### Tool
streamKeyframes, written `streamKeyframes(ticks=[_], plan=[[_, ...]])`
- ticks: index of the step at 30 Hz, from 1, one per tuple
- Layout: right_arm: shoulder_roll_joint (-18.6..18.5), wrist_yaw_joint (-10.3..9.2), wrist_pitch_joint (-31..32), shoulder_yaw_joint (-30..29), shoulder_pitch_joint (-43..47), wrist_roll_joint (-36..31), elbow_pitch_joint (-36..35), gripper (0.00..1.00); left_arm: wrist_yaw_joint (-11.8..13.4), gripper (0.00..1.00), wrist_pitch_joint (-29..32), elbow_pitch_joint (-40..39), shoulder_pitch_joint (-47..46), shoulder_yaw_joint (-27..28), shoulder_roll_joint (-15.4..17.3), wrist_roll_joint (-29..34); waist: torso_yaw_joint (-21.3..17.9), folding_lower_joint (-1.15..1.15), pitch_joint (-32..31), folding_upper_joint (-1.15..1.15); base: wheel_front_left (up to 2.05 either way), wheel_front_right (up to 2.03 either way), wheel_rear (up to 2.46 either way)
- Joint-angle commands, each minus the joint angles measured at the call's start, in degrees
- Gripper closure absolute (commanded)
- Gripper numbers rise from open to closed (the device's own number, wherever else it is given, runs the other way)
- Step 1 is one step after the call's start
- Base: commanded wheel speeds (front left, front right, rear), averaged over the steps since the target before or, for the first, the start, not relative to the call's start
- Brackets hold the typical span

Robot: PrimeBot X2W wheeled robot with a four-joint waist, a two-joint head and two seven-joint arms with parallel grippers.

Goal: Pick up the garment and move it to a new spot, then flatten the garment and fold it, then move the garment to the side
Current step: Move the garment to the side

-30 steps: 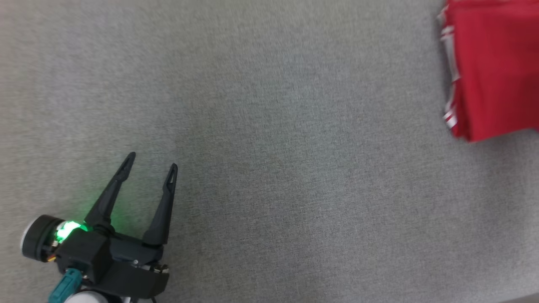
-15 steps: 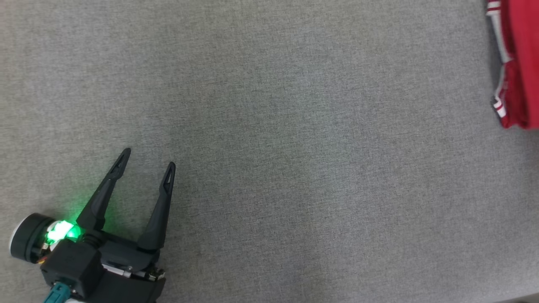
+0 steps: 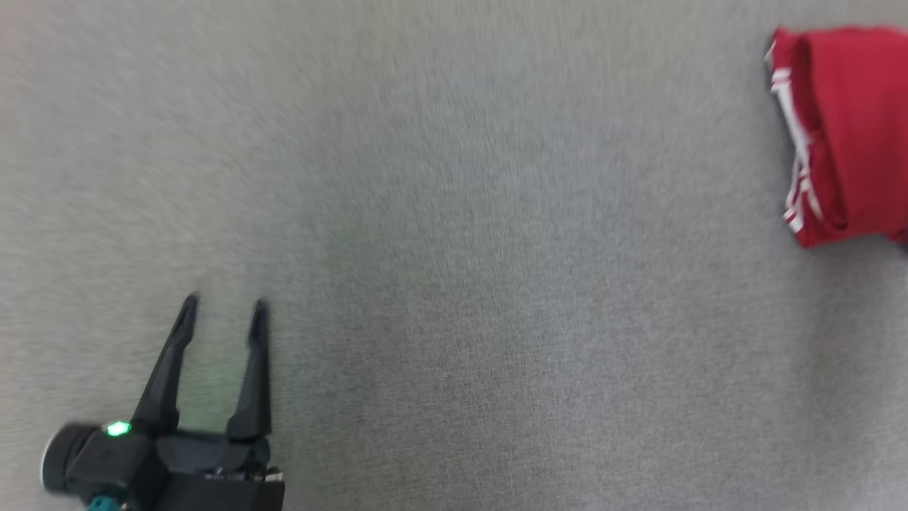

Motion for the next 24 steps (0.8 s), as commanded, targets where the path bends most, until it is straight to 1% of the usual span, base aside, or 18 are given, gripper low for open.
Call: streamKeyframes(ticks=[1, 4, 8, 12, 13, 15, 17, 18, 22, 24], plan=[[1.1, -0.14, -1.1, 0.6, 2.7, 1.1, -1.0, 0.00, -0.1, 0.00, -0.5, 0.6, 1.5, 0.4, -1.0, -0.8, 2.8, 0.00, -9.6, 0.00, 0.00, 0.00, 0.00], [4.3, -0.14, -2.9, 2.1, 9.0, 4.6, -5.3, 0.00, 0.5, 0.00, -0.6, 2.4, 3.8, 2.3, -2.8, -1.9, 4.0, 0.00, -15.0, 0.00, 0.00, 0.00, 0.00], [4.9, -0.14, -3.3, 5.4, 17.7, 7.8, -11.9, 0.00, -0.3, 0.00, -0.5, 4.3, 6.5, 4.7, -5.1, -2.9, 5.4, 0.00, -20.7, 0.00, 0.00, 0.00, 0.00], [7.3, -0.14, -3.6, 5.5, 25.6, 11.5, -17.5, 0.00, -0.9, 0.00, -0.5, 7.8, 9.3, 6.1, -6.2, -2.3, 6.7, 0.00, -25.8, 0.00, 0.00, 0.00, 0.00], [8.1, -0.14, -3.2, 5.4, 27.3, 12.0, -18.8, 0.00, -0.6, 0.00, -0.6, 8.5, 9.5, 6.5, -6.3, -1.7, 7.0, 0.00, -26.5, 0.00, 0.00, 0.00, 0.00], [8.5, -0.14, -3.0, 5.3, 29.9, 14.0, -20.5, 0.00, -0.4, 0.00, -0.6, 9.7, 9.7, 7.3, -6.6, -1.1, 7.6, 0.00, -27.4, 0.00, 0.00, 0.00, 0.00], [11.2, -0.13, -3.6, 4.4, 32.7, 15.6, -21.5, 0.00, -0.5, 0.00, -0.6, 10.6, 9.9, 8.2, -7.0, -0.4, 8.0, 0.00, -28.3, 0.00, 0.00, 0.00, 0.00], [11.2, -0.13, -3.6, 4.4, 32.7, 15.6, -21.5, 0.00, -0.5, 0.00, -0.6, 10.6, 9.9, 8.2, -7.0, -0.4, 8.0, 0.00, -28.3, 0.00, 0.00, 0.00, 0.00], [16.1, -0.14, -5.7, 2.5, 36.4, 17.9, -23.0, 0.00, -1.4, 0.00, -0.6, 11.4, 10.7, 9.5, -7.8, 0.4, 8.2, 0.00, -29.3, 0.00, 0.00, 0.00, 0.00], [18.2, -0.13, -6.3, 3.6, 38.5, 18.4, -22.9, 0.00, -2.3, 0.00, -0.6, 11.7, 11.0, 10.2, -8.0, 0.7, 8.2, 0.00, -29.6, 0.00, 0.00, 0.00, 0.00]])
